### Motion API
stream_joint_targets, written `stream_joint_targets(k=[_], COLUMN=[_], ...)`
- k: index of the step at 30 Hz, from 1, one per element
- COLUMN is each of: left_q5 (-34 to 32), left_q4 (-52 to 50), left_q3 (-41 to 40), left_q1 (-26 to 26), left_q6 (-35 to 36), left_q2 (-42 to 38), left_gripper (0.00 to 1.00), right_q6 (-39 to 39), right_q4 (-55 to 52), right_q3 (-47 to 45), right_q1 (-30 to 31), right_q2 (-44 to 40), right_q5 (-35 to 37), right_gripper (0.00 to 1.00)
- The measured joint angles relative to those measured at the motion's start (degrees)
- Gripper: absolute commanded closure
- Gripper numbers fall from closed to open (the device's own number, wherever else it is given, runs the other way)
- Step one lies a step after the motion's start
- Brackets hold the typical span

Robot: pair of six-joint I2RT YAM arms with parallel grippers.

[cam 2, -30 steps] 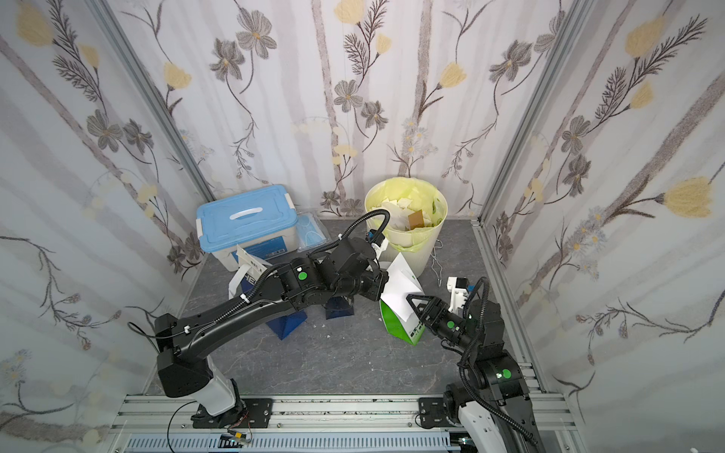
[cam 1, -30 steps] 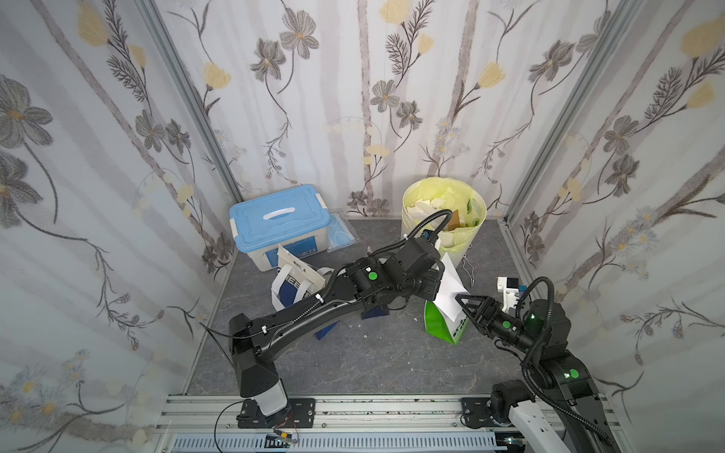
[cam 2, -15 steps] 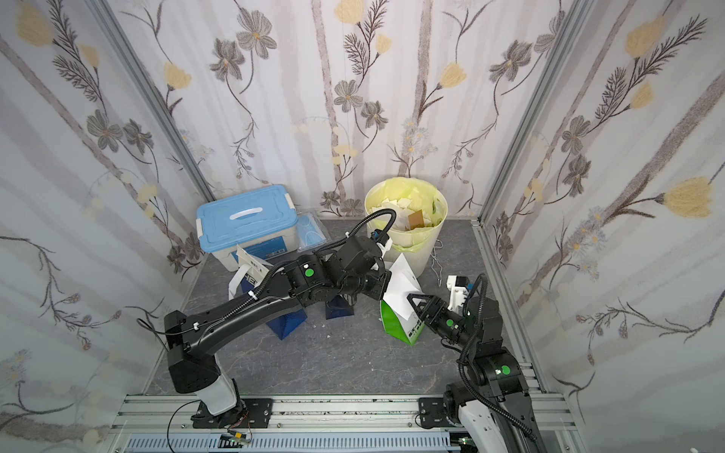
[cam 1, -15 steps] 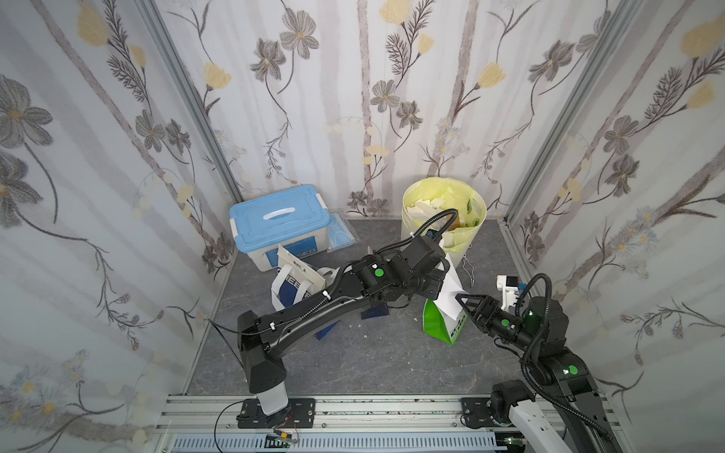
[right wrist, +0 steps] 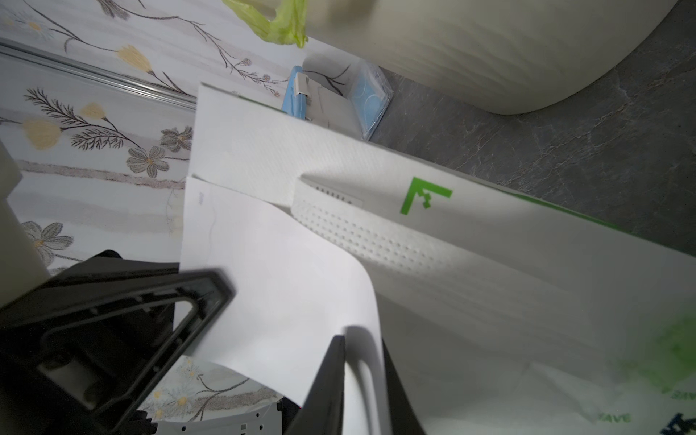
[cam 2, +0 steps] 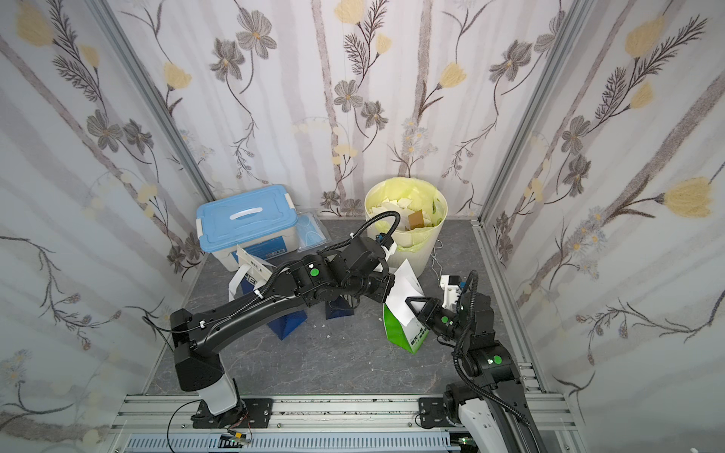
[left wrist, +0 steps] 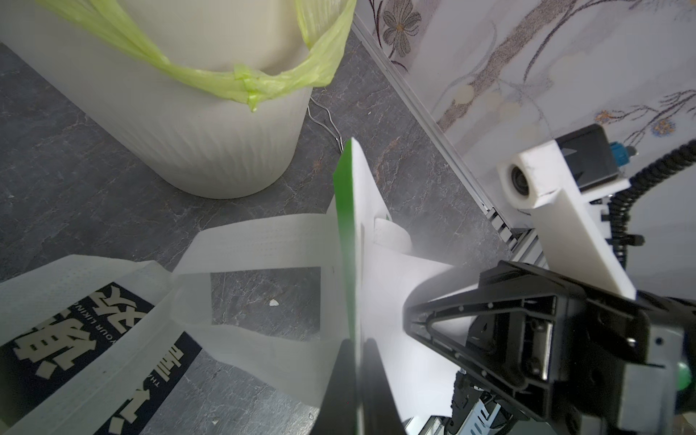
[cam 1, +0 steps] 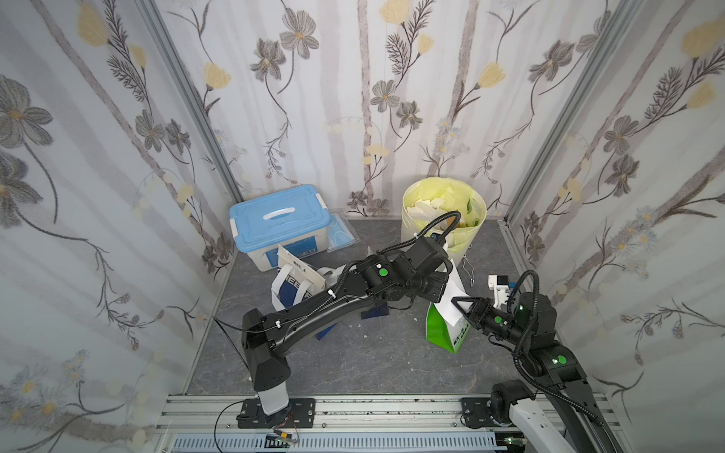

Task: Shred takeout receipts and throw away
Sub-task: Tear off the takeout receipt from the takeout bag.

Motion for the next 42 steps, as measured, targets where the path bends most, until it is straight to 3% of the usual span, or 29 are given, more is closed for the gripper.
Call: stream_joint_targets(k=[4, 6, 11, 18, 26, 34, 39, 42], left_q5=[0.02, 0.15, -0.57, -1.57, 1.79, 1.49, 0.96, 0.96], left_q4=[-0.7, -0.83, -1.09, -2.12, -7.41, -15.52, -17.49, -17.64], left_q3=[0.0, -0.09, -0.94, 0.04, 12.74, 21.49, 22.12, 22.16], left_q1=[0.11, 0.09, 0.57, 2.54, 2.51, 2.51, 2.51, 2.51], left_q6=[-0.72, -1.25, -2.54, -4.94, -5.09, -5.03, -5.03, -5.03], left_q2=[0.24, 0.24, -0.81, -1.03, 6.99, 12.59, 13.16, 13.33], left_gripper=[0.62, 0.53, 0.43, 0.38, 0.41, 0.64, 0.85, 0.92], right_q6=[-0.94, -1.73, -5.79, -11.67, -14.56, -15.61, -16.09, -16.44], right_q4=[0.5, 0.52, -0.2, -0.83, -0.83, -0.9, -0.96, -0.94], right_q3=[-0.11, -0.22, -2.51, -4.63, -3.98, -3.93, -3.93, -3.93], right_q1=[0.0, 0.0, 0.02, 0.42, 1.88, 2.91, 3.37, 3.74], right_q2=[-0.22, -0.31, -0.55, -1.29, -0.92, -0.87, -0.85, -0.76], right_q5=[-0.57, -0.61, -2.01, -5.66, -7.54, -7.48, -7.45, -7.45], right_gripper=[1.0, 1.0, 1.0, 1.0, 1.0, 1.0, 1.0, 1.0])
